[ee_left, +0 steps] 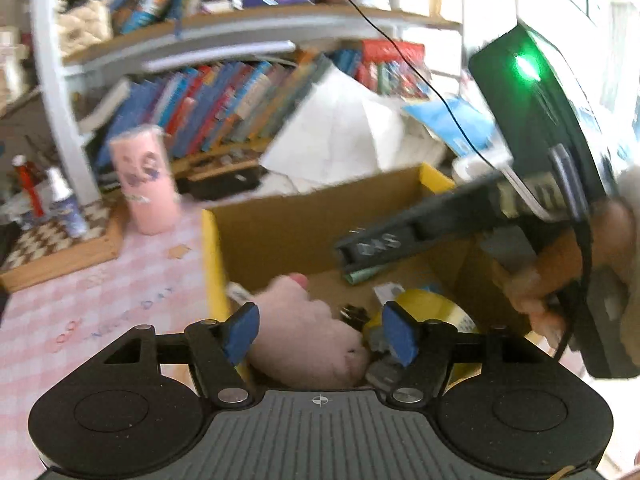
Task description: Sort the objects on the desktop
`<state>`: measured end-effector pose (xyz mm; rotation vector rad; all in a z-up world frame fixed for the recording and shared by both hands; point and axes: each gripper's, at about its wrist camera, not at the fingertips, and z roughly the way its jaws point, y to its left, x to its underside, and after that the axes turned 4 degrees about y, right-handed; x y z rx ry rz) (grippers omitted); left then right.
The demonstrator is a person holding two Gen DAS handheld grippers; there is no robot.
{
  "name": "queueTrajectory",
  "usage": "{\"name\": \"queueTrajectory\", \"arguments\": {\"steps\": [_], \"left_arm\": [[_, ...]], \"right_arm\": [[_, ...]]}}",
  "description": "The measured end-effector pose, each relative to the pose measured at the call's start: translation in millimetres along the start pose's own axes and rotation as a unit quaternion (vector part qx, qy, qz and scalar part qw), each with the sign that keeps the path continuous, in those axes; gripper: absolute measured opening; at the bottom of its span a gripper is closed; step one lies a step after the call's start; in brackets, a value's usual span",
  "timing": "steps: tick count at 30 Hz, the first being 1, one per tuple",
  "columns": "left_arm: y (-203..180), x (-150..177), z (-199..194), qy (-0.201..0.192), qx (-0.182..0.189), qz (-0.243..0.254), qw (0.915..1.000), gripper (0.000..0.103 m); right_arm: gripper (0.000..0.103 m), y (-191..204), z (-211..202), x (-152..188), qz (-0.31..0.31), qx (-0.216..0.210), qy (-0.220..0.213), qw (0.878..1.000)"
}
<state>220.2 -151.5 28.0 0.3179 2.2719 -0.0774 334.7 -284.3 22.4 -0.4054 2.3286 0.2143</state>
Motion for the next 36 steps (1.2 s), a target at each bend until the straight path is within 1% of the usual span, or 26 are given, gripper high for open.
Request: {"name": "queueTrajectory", "arguments": {"steps": [2, 4, 5, 6, 10, 13, 18, 21, 25, 29, 33, 36], "left_arm": [[9, 1, -14, -0.018, -0.023, -0.025, 0.9993, 0.070], [18, 4, -29, -0.037, -0.051, -0.054, 0.9965, 0.071], [24, 6, -37, -0.048, -0.067, -0.071, 0.9940, 0.074], [29, 7, -42, -0.056, -0.082, -0.086, 0.9913, 0.075], [46, 19, -63, -0.078, -0.133, -0.121, 0.9806, 0.076], [54, 29, -74, -0.079, -0.151, -0.137, 0.9758, 0.076], [61, 44, -90, -0.086, -0.160, -0.147, 0.9724, 0.077], [62, 55, -100, -0.088, -0.166, -0.153, 0.9703, 0.081], [64, 71, -108, -0.077, -0.173, -0.157, 0.9692, 0.083], [65, 89, -115, -0.057, -0.175, -0.153, 0.9709, 0.084], [67, 106, -124, -0.039, -0.168, -0.149, 0.9737, 0.084], [68, 116, -132, -0.037, -0.165, -0.142, 0.9754, 0.084]], "right_arm": [[0.082, -1, -10, 2, 0.006, 0.004, -0.026, 1.000], [0.082, -2, -23, 7, 0.014, 0.013, -0.061, 0.998], [0.082, -1, -29, 8, 0.016, 0.019, -0.076, 0.997], [0.082, 1, -35, 11, 0.017, 0.023, -0.090, 0.995], [0.082, 14, -60, 27, 0.005, 0.029, -0.135, 0.990], [0.082, 26, -79, 39, 0.005, 0.032, -0.162, 0.986], [0.083, 47, -99, 60, 0.016, 0.038, -0.187, 0.982], [0.084, 62, -108, 73, 0.008, 0.048, -0.180, 0.982], [0.087, 76, -117, 89, 0.023, 0.050, -0.155, 0.986], [0.087, 90, -118, 104, 0.042, 0.048, -0.118, 0.991], [0.088, 106, -123, 118, 0.042, 0.050, -0.102, 0.993], [0.088, 116, -127, 128, 0.041, 0.048, -0.090, 0.994]]}}
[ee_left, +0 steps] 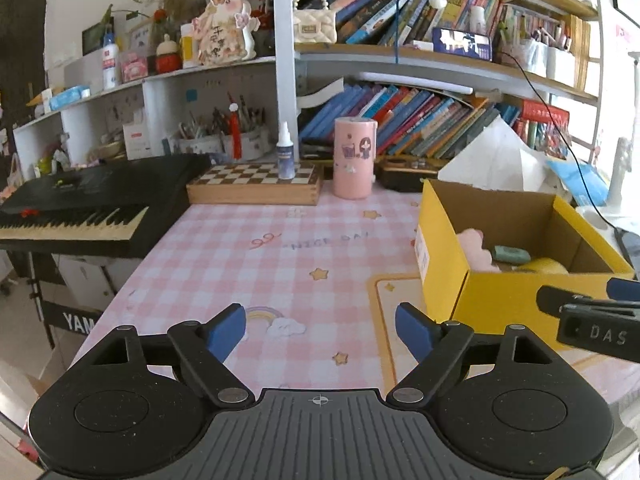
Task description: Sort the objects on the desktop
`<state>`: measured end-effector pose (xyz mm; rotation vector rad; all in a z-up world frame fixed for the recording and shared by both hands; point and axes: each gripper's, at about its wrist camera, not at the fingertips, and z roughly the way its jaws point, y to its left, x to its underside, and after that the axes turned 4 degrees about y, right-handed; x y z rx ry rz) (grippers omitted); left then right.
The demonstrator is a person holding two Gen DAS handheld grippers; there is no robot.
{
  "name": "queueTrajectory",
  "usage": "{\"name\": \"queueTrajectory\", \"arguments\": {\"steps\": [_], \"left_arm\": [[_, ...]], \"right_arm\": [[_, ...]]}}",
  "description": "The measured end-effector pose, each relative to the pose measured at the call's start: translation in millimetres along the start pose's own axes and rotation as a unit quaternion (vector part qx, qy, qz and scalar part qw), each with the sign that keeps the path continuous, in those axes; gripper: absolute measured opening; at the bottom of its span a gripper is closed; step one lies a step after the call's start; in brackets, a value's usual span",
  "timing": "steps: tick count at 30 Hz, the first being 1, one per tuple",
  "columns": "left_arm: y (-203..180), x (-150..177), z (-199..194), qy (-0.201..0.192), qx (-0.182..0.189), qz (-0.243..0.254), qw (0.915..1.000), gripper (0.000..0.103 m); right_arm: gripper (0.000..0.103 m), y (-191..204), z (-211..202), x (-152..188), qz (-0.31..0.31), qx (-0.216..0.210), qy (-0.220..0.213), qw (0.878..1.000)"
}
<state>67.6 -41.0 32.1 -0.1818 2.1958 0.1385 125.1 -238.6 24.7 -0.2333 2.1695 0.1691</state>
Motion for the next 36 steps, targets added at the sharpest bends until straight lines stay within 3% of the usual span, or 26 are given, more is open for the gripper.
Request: {"name": "queueTrajectory", "arguments": {"steps": [25, 28, 36], "left_arm": [[34, 53, -46, 0.046, 0.020, 0.016, 0.9986, 0.085], [38, 57, -48, 0.051, 0.018, 0.015, 0.9984, 0.085], [47, 63, -54, 0.055, 0.020, 0.012, 0.9982, 0.085]], "right_arm": [[0.089, 50, -64, 59, -0.002, -0.010, 0.041, 0.999], [0.098, 53, -66, 63, -0.002, -0.011, 0.047, 0.999], [0.102, 62, -68, 71, -0.003, -0.011, 0.066, 0.998]]}}
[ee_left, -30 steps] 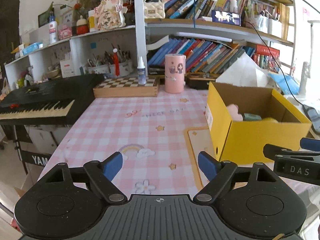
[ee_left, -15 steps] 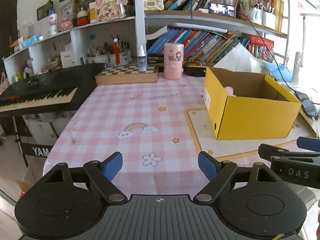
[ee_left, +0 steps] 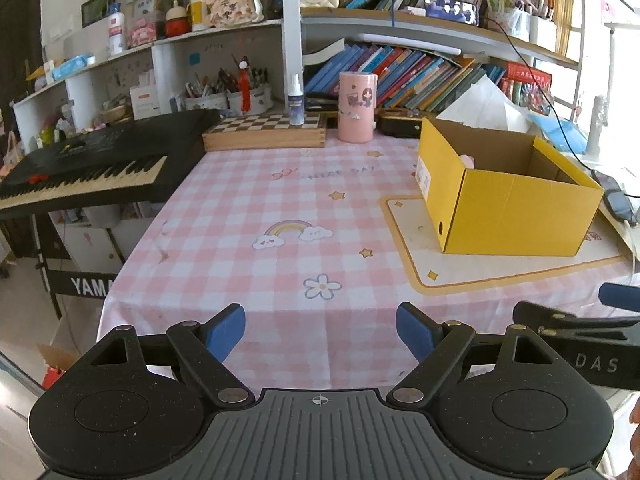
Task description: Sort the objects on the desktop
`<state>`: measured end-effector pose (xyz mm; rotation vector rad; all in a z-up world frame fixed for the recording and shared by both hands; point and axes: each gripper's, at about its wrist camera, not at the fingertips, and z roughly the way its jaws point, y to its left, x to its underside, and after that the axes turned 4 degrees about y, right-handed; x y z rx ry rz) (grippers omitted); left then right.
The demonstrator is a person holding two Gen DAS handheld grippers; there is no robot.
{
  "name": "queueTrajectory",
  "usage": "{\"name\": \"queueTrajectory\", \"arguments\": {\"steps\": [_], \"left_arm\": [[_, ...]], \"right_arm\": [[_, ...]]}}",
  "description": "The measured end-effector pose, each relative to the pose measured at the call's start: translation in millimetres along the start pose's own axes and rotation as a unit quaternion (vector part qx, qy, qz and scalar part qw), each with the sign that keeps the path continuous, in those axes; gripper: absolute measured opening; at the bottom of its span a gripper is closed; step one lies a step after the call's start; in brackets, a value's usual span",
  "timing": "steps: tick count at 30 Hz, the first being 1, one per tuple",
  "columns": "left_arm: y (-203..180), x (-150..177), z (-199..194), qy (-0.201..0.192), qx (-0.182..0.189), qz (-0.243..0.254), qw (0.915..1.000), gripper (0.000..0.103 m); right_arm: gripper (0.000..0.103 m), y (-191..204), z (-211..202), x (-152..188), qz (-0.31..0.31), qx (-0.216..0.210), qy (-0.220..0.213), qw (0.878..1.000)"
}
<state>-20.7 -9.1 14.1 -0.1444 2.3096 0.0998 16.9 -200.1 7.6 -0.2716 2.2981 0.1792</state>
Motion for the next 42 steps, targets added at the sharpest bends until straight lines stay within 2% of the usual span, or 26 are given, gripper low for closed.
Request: {"name": "queueTrajectory", "arguments": {"steps": [26, 33, 42], "left_arm": [[8, 9, -4, 0.015, 0.003, -0.003, 0.9999, 0.085], [5, 11, -1, 0.025, 0.006, 0.007, 0.9997, 0.091], [6, 12, 4, 0.034, 0.005, 0.003, 0.9994, 0.091]], "right_arm": [[0.103, 10, -4, 7, -0.010, 0.003, 0.012, 1.000], [0.103, 9, -4, 9, -0.007, 0.004, 0.013, 1.000], [0.103, 5, 3, 9, -0.002, 0.003, 0.028, 1.000]]}}
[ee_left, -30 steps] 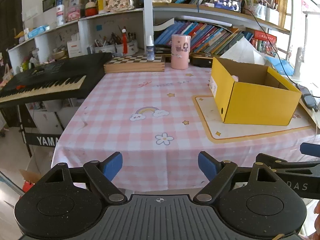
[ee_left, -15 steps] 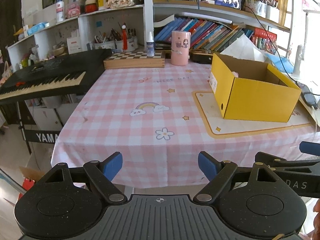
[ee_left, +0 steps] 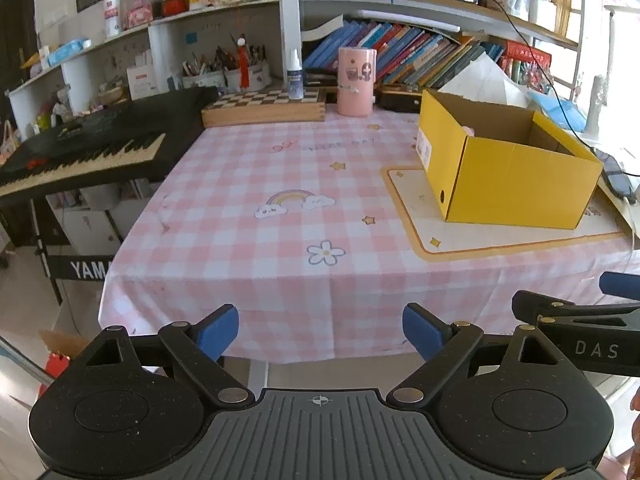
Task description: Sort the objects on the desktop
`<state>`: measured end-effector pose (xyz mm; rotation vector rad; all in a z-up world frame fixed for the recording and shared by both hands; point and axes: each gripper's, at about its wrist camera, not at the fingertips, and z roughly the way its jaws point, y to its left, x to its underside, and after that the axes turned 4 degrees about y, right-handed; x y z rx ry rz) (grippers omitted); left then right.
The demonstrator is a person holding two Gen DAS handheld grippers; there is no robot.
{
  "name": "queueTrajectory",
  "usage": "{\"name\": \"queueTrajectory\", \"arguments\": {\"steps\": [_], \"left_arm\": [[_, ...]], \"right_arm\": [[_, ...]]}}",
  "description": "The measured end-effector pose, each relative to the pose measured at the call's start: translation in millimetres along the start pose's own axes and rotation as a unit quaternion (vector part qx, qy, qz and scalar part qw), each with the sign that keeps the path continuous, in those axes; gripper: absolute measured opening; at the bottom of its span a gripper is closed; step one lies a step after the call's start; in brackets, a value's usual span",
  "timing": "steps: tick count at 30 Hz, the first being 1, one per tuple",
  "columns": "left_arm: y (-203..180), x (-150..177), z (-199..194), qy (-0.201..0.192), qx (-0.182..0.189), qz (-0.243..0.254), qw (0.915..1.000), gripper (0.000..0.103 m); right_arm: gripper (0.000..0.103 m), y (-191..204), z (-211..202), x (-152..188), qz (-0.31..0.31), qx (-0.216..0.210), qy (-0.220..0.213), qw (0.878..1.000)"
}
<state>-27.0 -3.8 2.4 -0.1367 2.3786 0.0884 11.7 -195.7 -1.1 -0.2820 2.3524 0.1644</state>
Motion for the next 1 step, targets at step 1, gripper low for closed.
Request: {"name": "queueTrajectory", "arguments": {"steps": [1], "left_arm": [[0.5, -0.7, 0.3, 0.000, 0.002, -0.002, 1.0000, 0.091]], "right_arm": [[0.103, 0.6, 0.6, -0.1, 0.001, 0.000, 0.001, 1.000]]}}
